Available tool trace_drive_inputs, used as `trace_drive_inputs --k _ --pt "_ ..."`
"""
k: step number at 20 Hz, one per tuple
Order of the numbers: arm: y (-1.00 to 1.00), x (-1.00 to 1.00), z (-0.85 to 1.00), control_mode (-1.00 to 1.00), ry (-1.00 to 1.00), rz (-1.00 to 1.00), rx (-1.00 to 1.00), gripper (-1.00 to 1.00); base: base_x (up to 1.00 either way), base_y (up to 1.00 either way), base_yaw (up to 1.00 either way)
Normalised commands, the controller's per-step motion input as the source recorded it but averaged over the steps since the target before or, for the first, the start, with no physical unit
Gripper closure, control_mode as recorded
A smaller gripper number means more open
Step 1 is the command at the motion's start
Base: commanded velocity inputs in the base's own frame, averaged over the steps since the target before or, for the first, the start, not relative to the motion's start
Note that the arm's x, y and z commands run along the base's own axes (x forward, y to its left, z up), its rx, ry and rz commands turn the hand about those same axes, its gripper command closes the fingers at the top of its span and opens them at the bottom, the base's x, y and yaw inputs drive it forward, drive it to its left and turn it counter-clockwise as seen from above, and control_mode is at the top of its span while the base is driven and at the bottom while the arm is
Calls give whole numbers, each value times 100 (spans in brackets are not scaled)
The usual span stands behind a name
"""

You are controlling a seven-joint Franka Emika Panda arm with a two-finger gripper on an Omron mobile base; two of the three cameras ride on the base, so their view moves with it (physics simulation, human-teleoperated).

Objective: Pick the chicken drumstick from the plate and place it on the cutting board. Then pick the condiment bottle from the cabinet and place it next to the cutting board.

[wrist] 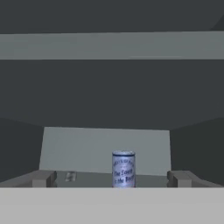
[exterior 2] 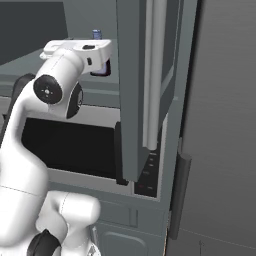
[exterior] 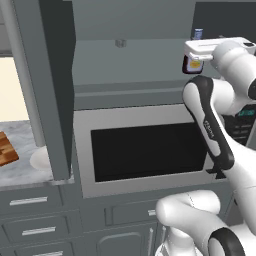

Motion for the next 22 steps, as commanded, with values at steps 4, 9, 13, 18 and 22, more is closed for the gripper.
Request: trace_drive_inputs --k 4,9,13,18,22 --pt "-6 15 -1 -100 0 0 0 -100 0 0 0" --pt "-12 18 -4 -100 0 0 0 -100 0 0 0" --pt "-8 20 -6 -100 0 0 0 -100 0 0 0" --pt "-1 22 -5 -100 0 0 0 -100 0 0 0" --pt "0 23 -1 -100 0 -1 0 -100 0 0 0"
